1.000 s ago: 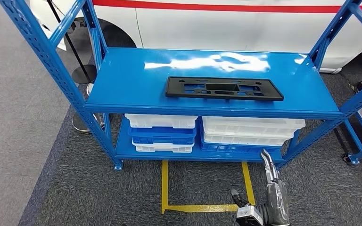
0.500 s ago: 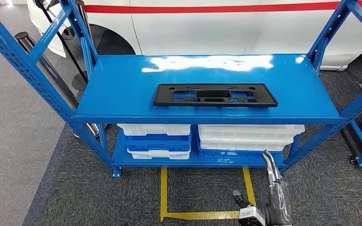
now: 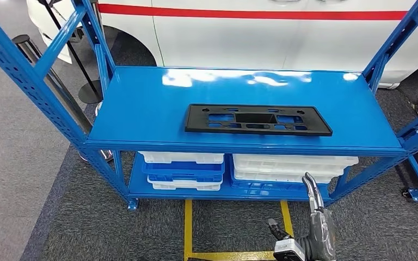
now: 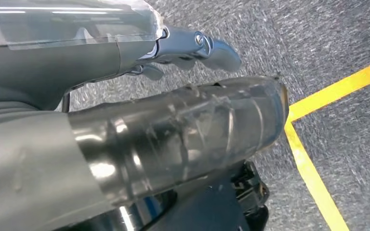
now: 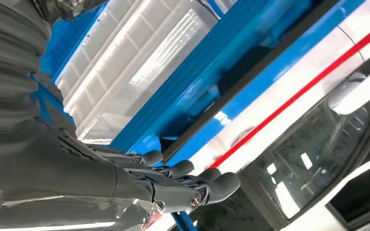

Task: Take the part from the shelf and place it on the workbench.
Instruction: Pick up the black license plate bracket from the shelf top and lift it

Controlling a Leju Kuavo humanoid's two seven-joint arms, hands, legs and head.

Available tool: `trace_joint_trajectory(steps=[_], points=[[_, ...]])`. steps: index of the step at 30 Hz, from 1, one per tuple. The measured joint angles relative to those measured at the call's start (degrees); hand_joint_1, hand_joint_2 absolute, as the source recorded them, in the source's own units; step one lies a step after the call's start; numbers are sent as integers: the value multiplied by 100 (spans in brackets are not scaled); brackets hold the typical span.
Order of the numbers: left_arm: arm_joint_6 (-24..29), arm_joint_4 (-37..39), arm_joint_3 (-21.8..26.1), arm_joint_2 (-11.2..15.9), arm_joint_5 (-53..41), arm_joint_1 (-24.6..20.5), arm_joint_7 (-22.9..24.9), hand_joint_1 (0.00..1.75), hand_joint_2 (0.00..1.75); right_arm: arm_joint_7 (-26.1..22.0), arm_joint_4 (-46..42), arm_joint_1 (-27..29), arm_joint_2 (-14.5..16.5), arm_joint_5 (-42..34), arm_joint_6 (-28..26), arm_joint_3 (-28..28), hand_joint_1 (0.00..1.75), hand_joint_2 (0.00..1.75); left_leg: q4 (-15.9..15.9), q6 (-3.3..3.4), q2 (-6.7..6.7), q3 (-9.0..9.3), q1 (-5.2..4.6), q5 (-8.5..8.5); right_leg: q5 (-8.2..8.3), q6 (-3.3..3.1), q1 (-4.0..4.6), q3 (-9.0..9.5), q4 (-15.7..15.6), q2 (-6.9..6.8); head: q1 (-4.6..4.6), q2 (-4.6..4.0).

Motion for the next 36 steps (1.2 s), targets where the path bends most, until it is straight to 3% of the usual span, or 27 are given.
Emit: trace_joint_trajectory(steps=[1, 2, 4, 6, 8, 11, 12, 14, 15, 16, 17, 18, 19, 21, 25, 27, 30, 31, 32, 33, 34, 36], points=[[1, 0, 0, 0, 3, 6, 4, 0, 0, 0, 1, 6, -1, 4, -1, 2, 0, 175, 2, -1, -3, 30, 0, -28, 63, 16, -14, -130, 121, -1, -1, 0], [1, 0, 0, 0, 6, 11, 9, 0, 0, 0, 1, 8, -2, 8, -1, 3, 0, 175, 6, -8, -9, 69, 3, -60, 240, 25, -27, -152, 24, -2, 1, 0], [1, 0, 0, -1, 6, 10, 14, 0, 0, 0, 0, 5, -3, 12, -1, 4, 0, 175, 25, -41, -21, 147, 8, -139, 734, 24, -47, 72, -649, -4, 1, 0], [-2, 0, 0, -2, 1, -4, 20, 0, 0, 3, -3, 0, -4, 21, -4, 8, 0, 175, 61, -109, -32, 187, -8, -218, 968, -7, -31, 299, -1218, 0, 0, 0], [-8, 0, 0, -2, -10, -9, 25, 0, 0, 6, -8, -3, -5, 45, -9, 12, 0, 175, 65, -180, -33, 190, -18, -253, 934, -63, 3, 344, -1339, 15, -2, 0], [-12, 0, 0, -2, -23, -14, 25, 0, 0, 10, -13, -15, -12, 116, -18, 8, 0, 175, 188, -268, -23, 158, -6, -362, 925, -173, -22, 403, -1409, 19, -4, 0], [-13, 0, 0, -2, -26, -17, 24, 0, 0, 13, -14, -25, -14, 144, -22, 8, 0, 175, 409, -295, -20, 59, -1, -481, 920, -212, -33, 436, -1436, 10, -4, 0], [-14, 0, 0, -2, -28, -13, 24, 0, 0, 19, -16, -42, -15, 198, -34, 8, 0, 175, 1136, -330, -17, -325, 14, -793, 889, -270, -19, 477, -1446, -11, -7, 0], [-14, 0, 0, -2, -29, -7, 24, 0, 0, 23, -16, -45, -16, 220, -43, 8, 0, 175, 1476, -343, -17, -527, 19, -892, 872, -284, -11, 492, -1445, -15, -7, 0], [-14, 0, 0, -2, -32, 0, 24, 0, 0, 27, -15, -45, -16, 240, -52, 8, 0, 175, 1666, -349, -17, -663, 22, -885, 852, -291, -5, 513, -1444, -14, -7, 0], [-14, 0, 0, -2, -34, 6, 24, 0, 0, 34, -15, -46, -18, 266, -67, 8, 0, 175, 1644, -347, -17, -697, 23, -760, 830, -290, -1, 542, -1444, -9, -7, 0], [-14, 0, 0, -2, -38, 8, 24, 0, 0, 43, -16, -48, -22, 301, -85, 8, 0, 175, 1400, -334, -17, -620, 23, -533, 804, -283, 1, 581, -1443, -3, -7, 0], [-14, 0, 0, -2, -43, 7, 24, 0, 0, 55, -16, -51, -29, 350, -102, 8, 0, 175, 1015, -306, -17, -475, 19, -270, 774, -272, 3, 620, -1443, 2, -6, 0], [-14, 0, 0, 4, -55, -5, 24, 0, 0, 80, -17, -62, -50, 454, -133, 9, 0, 175, 362, -230, -17, -198, -12, 8, 721, -228, 15, 654, -1434, 5, -6, 0], [-19, 1, 0, 9, -109, -4, 27, 0, 0, 154, -25, -89, -115, 647, -162, 16, 0, 175, 69, -135, -18, -62, -26, -14, 684, -110, 15, 667, -1453, -2, -5, 0], [-21, 1, 0, 9, -149, -5, 31, 0, 0, 201, -33, -126, -170, 779, -190, 22, 0, 175, -33, -73, -10, 29, 16, 1, 551, -48, 18, 599, -1240, -8, 4, 0], [-30, 0, 0, 7, -177, -23, 39, 0, 0, 260, -34, -168, -255, 880, -213, 27, 0, 175, -70, -11, -1, 106, 28, -37, 163, 29, -21, 35, -249, -11, 12, 0], [-34, 1, 0, 7, -180, -21, 42, 0, 0, 269, -33, -169, -276, 895, -213, 28, 0, 175, -67, -12, -2, 128, 30, -61, 144, 51, -39, -136, -13, -11, 13, 0], [-40, 1, 0, 7, -187, -15, 44, 0, 0, 280, -32, -171, -295, 918, -213, 29, 0, 175, -63, -21, -6, 156, 34, -88, 237, 71, -59, -211, 28, -13, 11, 0], [-45, 1, 0, 7, -199, -10, 45, 0, 0, 292, -32, -176, -315, 950, -213, 32, 0, 175, -56, -36, -12, 196, 41, -121, 445, 87, -80, -167, -164, -14, 12, 0], [-53, 1, 0, 7, -214, -9, 45, 0, 0, 310, -32, -187, -338, 994, -213, 36, 0, 175, -44, -60, -18, 238, 47, -162, 708, 101, -101, -38, -515, -16, 12, 0], [-74, 1, 0, 8, -254, -17, 51, 0, 0, 358, -23, -237, -388, 1113, -212, 53, 0, 175, -2, -134, -26, 277, 38, -249, 1005, 87, -107, 221, -1135, -13, 13, 0]])
